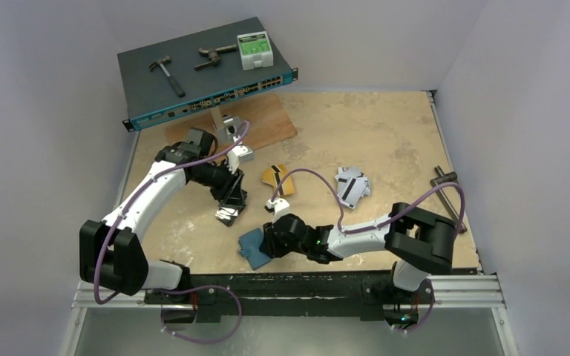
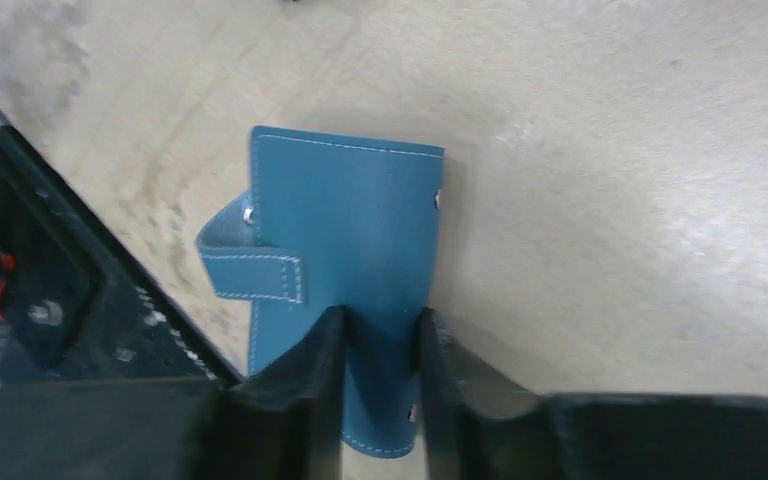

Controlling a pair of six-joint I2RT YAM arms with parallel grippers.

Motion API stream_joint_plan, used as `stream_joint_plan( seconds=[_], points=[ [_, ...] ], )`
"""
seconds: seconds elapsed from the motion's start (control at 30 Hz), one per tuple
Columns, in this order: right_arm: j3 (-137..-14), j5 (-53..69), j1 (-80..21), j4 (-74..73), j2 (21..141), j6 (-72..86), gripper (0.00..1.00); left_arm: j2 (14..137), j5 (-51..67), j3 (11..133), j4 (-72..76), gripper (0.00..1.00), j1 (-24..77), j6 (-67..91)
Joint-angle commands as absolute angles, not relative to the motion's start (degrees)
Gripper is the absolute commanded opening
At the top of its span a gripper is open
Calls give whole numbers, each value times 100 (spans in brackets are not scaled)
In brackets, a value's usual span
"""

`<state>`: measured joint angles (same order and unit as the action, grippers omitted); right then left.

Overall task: Put the credit cards into the card holder
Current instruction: Turn over the credit card at the center of the board.

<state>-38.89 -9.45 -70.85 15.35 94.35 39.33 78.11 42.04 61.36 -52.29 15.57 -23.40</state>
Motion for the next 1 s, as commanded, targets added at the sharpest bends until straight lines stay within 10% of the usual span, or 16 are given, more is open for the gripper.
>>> stream_joint_plan(
  seconds=[0.0, 0.27, 0.5, 0.97],
  points=[
    [-3617, -784, -7146, 907, 9937, 3951, 5, 7568, 4128, 6179, -5420, 29, 1581, -2624],
    [-3347, -1067, -7145, 737, 8224, 3771, 0, 7489, 4047, 6398, -5543, 29, 1582, -2617],
    [-4577, -2992, -7154, -2423, 7055, 3191, 0, 7471, 4087, 6574, -5519, 29, 1582, -2469],
    [-7533, -5939, -8160, -7329, 11193, 4644, 0, 7485, 4275, 6837, -5650, 30, 1156, -2278]
  ],
)
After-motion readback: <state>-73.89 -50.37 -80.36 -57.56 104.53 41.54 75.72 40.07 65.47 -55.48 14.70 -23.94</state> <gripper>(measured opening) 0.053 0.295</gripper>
